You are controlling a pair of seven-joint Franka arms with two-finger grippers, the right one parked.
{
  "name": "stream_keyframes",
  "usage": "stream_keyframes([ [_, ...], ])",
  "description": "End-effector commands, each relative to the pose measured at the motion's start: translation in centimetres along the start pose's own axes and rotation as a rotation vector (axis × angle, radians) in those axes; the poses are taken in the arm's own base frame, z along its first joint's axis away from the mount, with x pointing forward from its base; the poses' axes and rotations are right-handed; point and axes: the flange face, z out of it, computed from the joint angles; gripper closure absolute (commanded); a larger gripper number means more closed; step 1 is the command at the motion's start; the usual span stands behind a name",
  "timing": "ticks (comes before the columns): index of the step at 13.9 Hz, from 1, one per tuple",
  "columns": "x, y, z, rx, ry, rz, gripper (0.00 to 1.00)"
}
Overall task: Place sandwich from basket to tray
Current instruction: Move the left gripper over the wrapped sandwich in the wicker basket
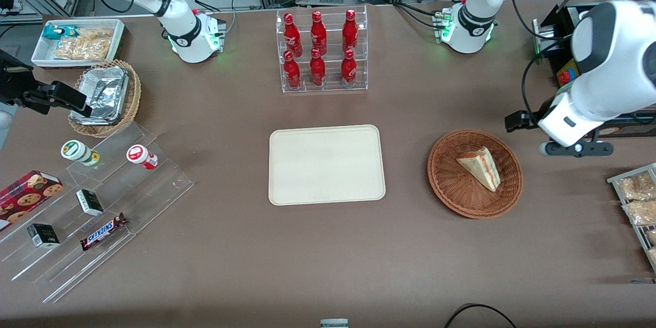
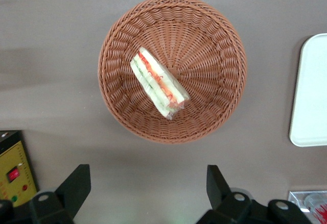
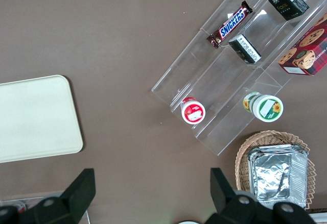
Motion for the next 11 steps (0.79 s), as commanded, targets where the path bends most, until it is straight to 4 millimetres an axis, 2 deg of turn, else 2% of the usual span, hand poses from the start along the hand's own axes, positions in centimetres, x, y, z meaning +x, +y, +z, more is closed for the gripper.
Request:
stream_keyframes([
  [1, -0.6, 0.7, 3.1, 0.009, 0.030, 0.006, 0.00],
  [4, -0.9, 0.9, 7.7, 0.005, 0.081, 0.006, 0.00],
  [7, -1.2, 0.8, 10.9, -0.004, 0.117, -0.074, 0.00],
  [9, -1.3, 0.8, 12.3, -0.016, 0.144, -0.185, 0.00],
  [11, -1.2, 0.9, 12.9, -0.026, 0.137, -0.333, 0.00],
])
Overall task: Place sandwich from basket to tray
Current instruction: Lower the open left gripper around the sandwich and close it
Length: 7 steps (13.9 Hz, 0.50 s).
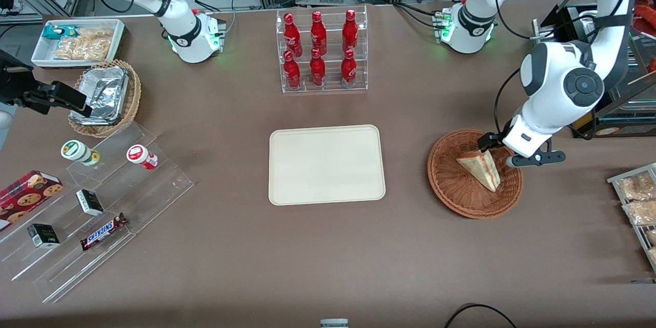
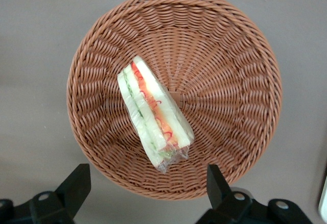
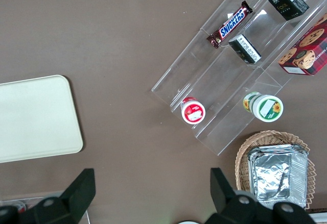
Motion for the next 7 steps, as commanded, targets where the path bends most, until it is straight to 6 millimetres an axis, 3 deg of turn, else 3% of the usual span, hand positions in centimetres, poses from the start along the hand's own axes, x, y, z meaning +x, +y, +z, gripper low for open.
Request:
stream_keyframes([
  [1, -0.3, 0.3, 0.3, 0.000, 0.013, -0.203, 0.00],
  [7, 0.2, 1.4, 3.0, -0.008, 0.001, -0.585, 0.00],
])
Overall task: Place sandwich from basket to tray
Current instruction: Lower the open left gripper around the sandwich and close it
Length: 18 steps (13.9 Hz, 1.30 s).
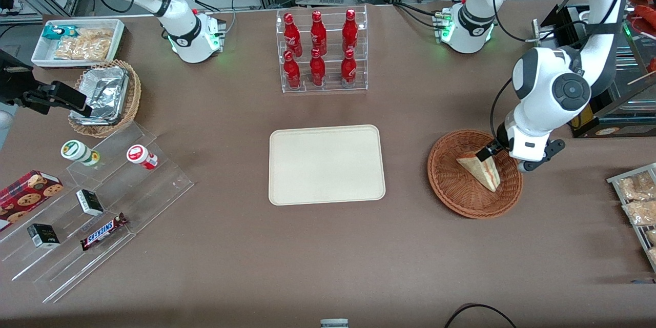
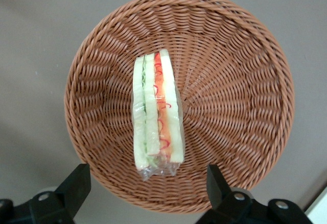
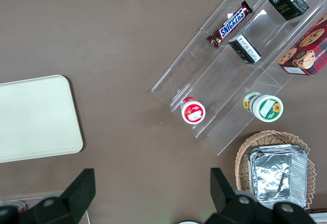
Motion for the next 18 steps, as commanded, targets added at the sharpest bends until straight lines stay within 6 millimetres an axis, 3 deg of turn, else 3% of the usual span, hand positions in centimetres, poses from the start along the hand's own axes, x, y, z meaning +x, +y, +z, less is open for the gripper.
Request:
stream_keyframes([
  [1, 0.0, 0.7, 1.5, -0.011, 0.003, -0.169, 0.00],
  [8, 0.7, 1.5, 6.3, -0.009, -0.019, -0.232, 0.00],
  [11, 0.9, 1.2, 7.1, 0.002, -0.029, -0.209, 0.00],
  [12, 0.9, 1.1, 7.3, 0.004, -0.033, -0.212, 0.07],
  [14, 0.8, 0.8, 7.3, 0.018, -0.044, -0.218, 0.75],
  [15, 0.6, 0.7, 7.3, 0.030, -0.055, -0.210, 0.88],
  [18, 0.4, 1.0, 5.1, 0.052, -0.063, -0.191, 0.94],
])
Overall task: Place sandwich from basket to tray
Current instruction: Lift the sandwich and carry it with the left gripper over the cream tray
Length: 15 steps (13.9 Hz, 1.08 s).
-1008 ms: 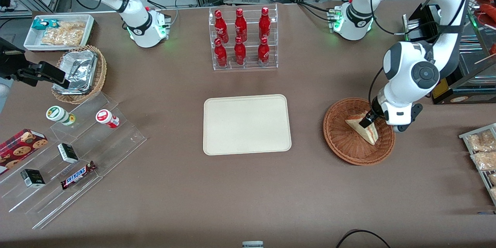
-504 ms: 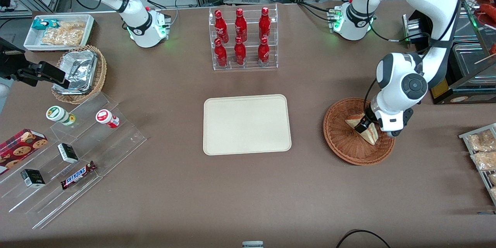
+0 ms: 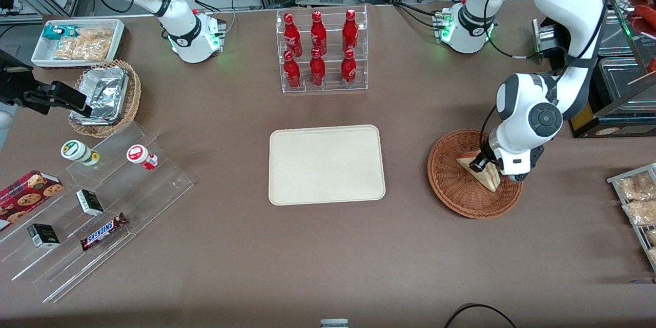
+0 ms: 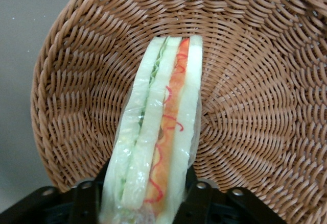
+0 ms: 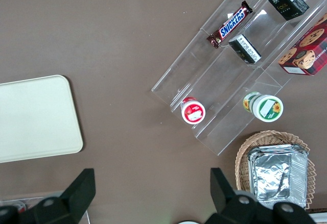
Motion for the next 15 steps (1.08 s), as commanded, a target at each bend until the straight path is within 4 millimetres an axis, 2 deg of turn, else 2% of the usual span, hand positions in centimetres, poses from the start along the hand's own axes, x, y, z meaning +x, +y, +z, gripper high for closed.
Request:
stream_keyframes([
  [1, -0.1, 0.8, -4.3, 0.013, -0.009, 0.019, 0.94],
  [3, -0.9, 2.5, -7.5, 0.067, -0.039, 0.054, 0.94],
  [6, -3.1, 5.3, -10.0, 0.068, -0.023, 0.115, 0.94],
  [10, -8.3, 8.3, -10.0, 0.070, -0.013, 0.421, 0.92],
  [14, -15.8, 13.8, -9.2, 0.080, -0.003, 0.573, 0.93],
  [15, -18.3, 15.6, -9.2, 0.068, 0.001, 0.608, 0.94],
])
